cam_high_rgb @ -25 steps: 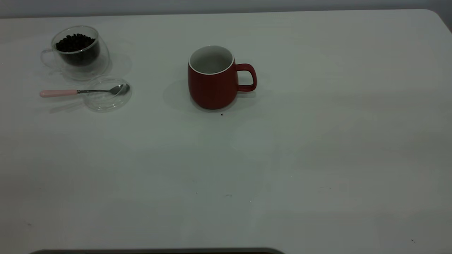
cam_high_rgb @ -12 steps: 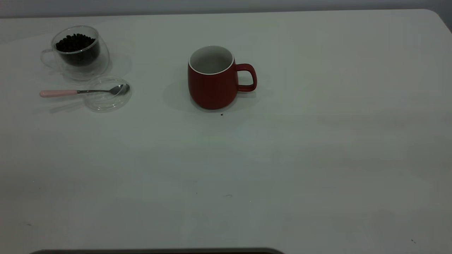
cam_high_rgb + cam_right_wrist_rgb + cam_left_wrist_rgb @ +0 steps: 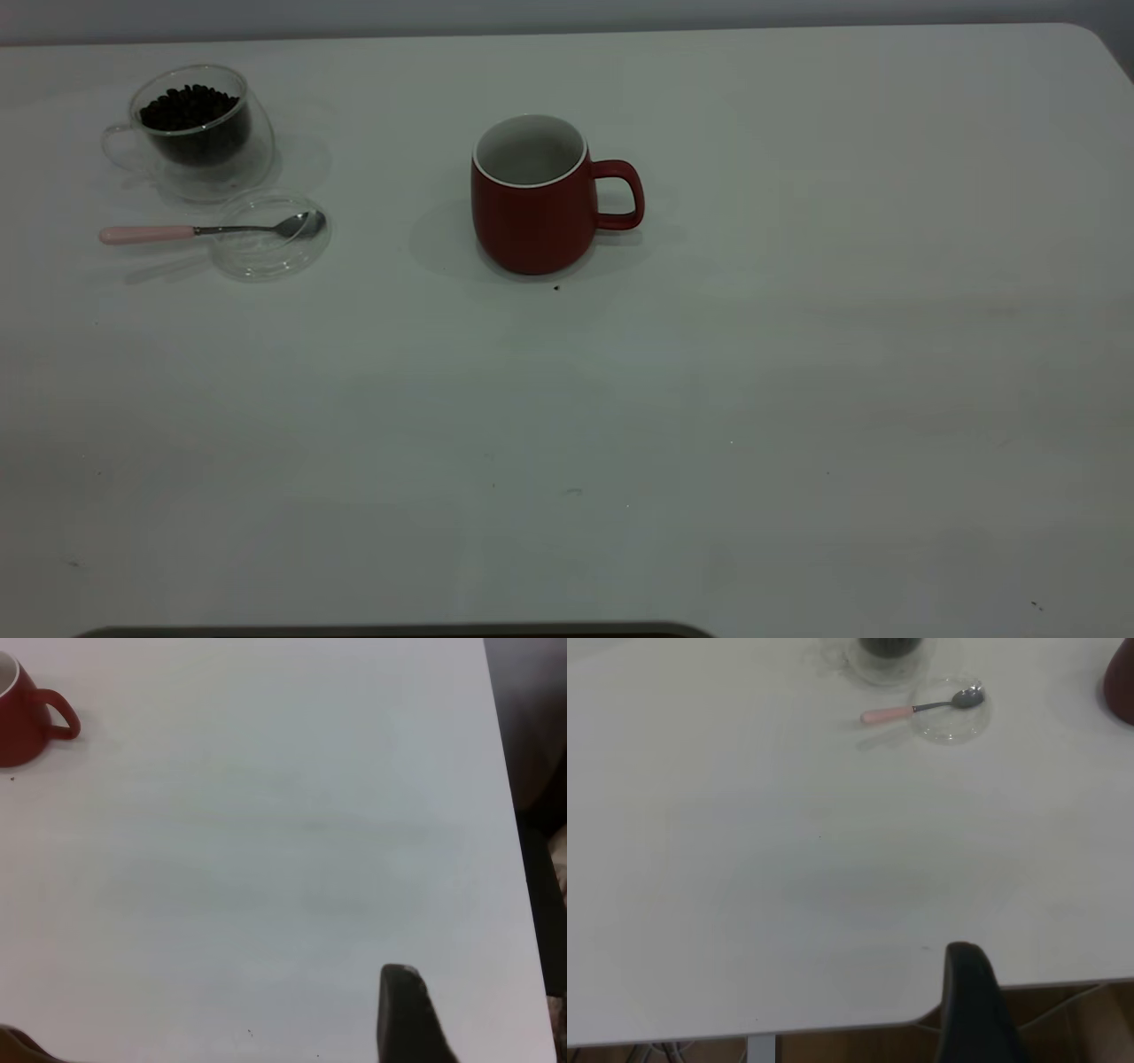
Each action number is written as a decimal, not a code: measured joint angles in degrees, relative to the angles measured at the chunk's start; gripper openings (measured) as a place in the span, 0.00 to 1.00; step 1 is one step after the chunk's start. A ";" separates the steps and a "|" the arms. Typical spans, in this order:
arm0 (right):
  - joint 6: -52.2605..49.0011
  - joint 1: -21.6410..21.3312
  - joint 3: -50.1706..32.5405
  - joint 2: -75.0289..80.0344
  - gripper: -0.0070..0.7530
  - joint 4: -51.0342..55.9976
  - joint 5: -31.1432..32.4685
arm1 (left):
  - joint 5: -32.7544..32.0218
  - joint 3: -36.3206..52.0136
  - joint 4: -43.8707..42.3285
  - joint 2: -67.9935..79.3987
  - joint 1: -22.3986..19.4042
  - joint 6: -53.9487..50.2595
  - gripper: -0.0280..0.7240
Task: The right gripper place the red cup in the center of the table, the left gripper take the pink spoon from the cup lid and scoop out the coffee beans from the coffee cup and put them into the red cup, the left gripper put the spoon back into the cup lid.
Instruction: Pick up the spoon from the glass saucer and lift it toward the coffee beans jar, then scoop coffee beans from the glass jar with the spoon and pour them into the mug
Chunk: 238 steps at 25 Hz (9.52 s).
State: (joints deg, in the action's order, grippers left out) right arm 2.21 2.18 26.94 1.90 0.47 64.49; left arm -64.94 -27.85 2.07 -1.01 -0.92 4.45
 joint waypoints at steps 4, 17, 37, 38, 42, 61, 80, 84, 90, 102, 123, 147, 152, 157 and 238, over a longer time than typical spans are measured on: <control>-0.11 0.00 0.00 0.00 0.58 0.05 0.00 | 0.00 0.00 0.00 0.00 0.00 0.00 0.69; -0.11 0.00 0.00 0.00 0.58 -0.06 0.00 | 4.46 -1.57 0.14 4.45 0.00 -2.82 0.69; -0.11 0.00 0.00 0.00 0.58 -0.06 0.04 | 32.67 -24.06 4.33 83.26 -5.30 -6.73 0.69; -0.11 0.00 0.00 0.00 0.58 -0.06 0.04 | 32.75 -25.52 4.44 85.92 -6.76 -6.53 0.69; -0.11 0.00 0.00 0.00 0.57 -0.06 0.04 | 33.06 -31.42 6.80 98.24 -13.64 -4.91 0.69; -0.11 0.00 0.00 0.00 0.57 -0.06 0.04 | 16.99 -49.73 45.50 130.30 -30.71 47.75 0.68; -0.11 0.00 0.00 0.00 0.57 -0.06 0.04 | 13.03 -50.27 54.48 138.13 -30.15 56.27 0.86; -0.11 0.00 0.00 0.00 0.57 -0.06 0.04 | 13.26 -50.27 58.07 141.45 -28.58 59.64 0.85; -0.11 0.00 0.00 0.00 0.57 -0.06 0.04 | 15.56 -50.29 62.85 144.46 -25.65 64.83 0.83; -0.11 0.00 0.00 0.00 0.57 -0.06 0.04 | 18.40 -50.29 69.24 147.32 -23.72 68.54 0.83; -0.11 0.00 0.00 0.00 0.57 -0.06 0.04 | 12.28 -50.34 71.75 146.52 -24.38 66.79 0.20; -0.11 0.00 0.00 0.00 0.57 0.00 0.04 | -1.07 -64.18 64.88 138.75 -28.95 59.96 0.20; -0.11 0.00 0.00 0.00 0.57 0.00 0.04 | 2.20 -64.79 64.35 138.75 -32.70 58.27 0.20; -0.11 0.00 0.00 0.00 0.57 0.00 0.04 | 4.15 -64.79 64.39 139.74 -33.18 58.96 0.20; -0.11 0.00 0.00 0.00 0.50 -0.07 0.04 | 1.10 -64.79 67.65 146.74 -33.26 46.31 0.20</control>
State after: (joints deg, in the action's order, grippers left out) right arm 2.10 2.18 26.94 1.90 0.40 64.54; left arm -63.84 -92.64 69.72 145.73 -34.17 50.77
